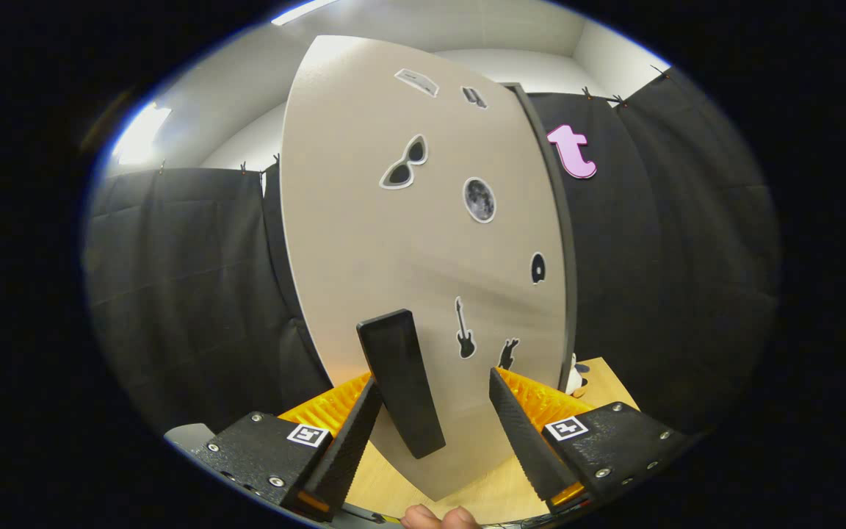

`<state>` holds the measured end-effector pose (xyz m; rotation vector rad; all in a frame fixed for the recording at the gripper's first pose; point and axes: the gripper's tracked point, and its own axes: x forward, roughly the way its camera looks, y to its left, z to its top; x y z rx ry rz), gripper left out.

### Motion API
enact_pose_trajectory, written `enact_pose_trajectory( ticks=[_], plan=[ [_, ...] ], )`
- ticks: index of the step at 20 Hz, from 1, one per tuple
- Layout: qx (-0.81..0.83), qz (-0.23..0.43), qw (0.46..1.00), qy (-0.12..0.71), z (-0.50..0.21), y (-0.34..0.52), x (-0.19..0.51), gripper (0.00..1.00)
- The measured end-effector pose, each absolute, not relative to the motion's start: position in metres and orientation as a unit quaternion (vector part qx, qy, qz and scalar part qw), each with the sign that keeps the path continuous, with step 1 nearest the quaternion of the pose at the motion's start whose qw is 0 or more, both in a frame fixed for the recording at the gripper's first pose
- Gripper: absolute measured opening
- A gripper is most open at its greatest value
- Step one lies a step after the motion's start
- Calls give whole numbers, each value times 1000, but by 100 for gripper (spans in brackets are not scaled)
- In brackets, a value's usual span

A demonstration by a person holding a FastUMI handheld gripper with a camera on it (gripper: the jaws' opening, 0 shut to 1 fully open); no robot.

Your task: Open the shoe cabinet door, grab the shoes and put them into the shoe cabinet, then close the shoe cabinet door.

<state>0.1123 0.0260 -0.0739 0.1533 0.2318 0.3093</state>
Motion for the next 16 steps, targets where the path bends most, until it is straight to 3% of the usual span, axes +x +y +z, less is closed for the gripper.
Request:
enact_pose_trajectory(
  ticks=[8, 16],
  plan=[
    [44, 174, 976, 127, -89, 104, 166, 92],
    [64, 188, 972, 127, -97, 117, 201, 91]
  ],
)
